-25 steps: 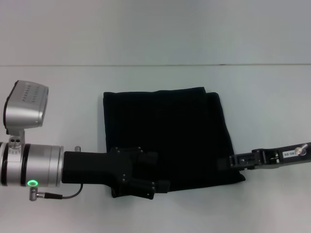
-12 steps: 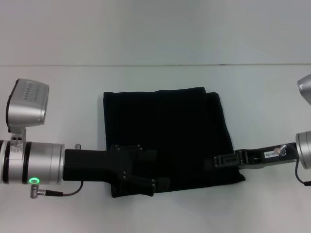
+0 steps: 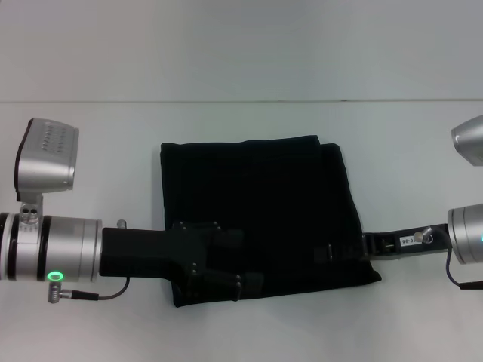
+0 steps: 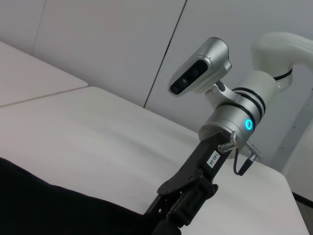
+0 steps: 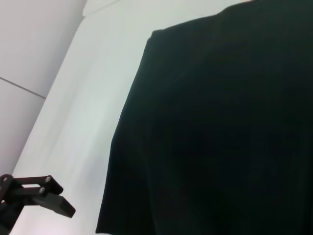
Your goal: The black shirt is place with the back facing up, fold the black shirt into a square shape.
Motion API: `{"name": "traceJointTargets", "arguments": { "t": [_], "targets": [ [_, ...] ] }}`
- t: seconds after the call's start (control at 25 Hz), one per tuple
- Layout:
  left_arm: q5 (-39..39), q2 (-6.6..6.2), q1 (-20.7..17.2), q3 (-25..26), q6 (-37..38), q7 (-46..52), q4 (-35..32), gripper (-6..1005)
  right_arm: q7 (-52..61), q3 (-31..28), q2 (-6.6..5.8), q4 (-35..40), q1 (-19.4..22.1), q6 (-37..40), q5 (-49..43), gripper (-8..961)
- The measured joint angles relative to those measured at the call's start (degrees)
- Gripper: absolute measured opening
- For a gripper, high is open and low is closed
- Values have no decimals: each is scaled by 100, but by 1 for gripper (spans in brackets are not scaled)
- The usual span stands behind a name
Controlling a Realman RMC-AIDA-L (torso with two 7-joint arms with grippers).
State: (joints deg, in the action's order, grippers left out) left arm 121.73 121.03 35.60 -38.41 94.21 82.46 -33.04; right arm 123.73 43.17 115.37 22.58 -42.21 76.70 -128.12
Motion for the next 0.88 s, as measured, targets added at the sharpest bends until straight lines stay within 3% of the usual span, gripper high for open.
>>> {"name": "traceJointTargets", "arguments": {
  "t": [0.48,0.88],
  "targets": [
    [0,-1,-1,1,0,32,40,951,-560,-37,38,-3,111,-138,365,164],
    [0,21,-27,27,4,116,44,950,-999,-46,-16,212,150,-39,729,28]
  ]
}}
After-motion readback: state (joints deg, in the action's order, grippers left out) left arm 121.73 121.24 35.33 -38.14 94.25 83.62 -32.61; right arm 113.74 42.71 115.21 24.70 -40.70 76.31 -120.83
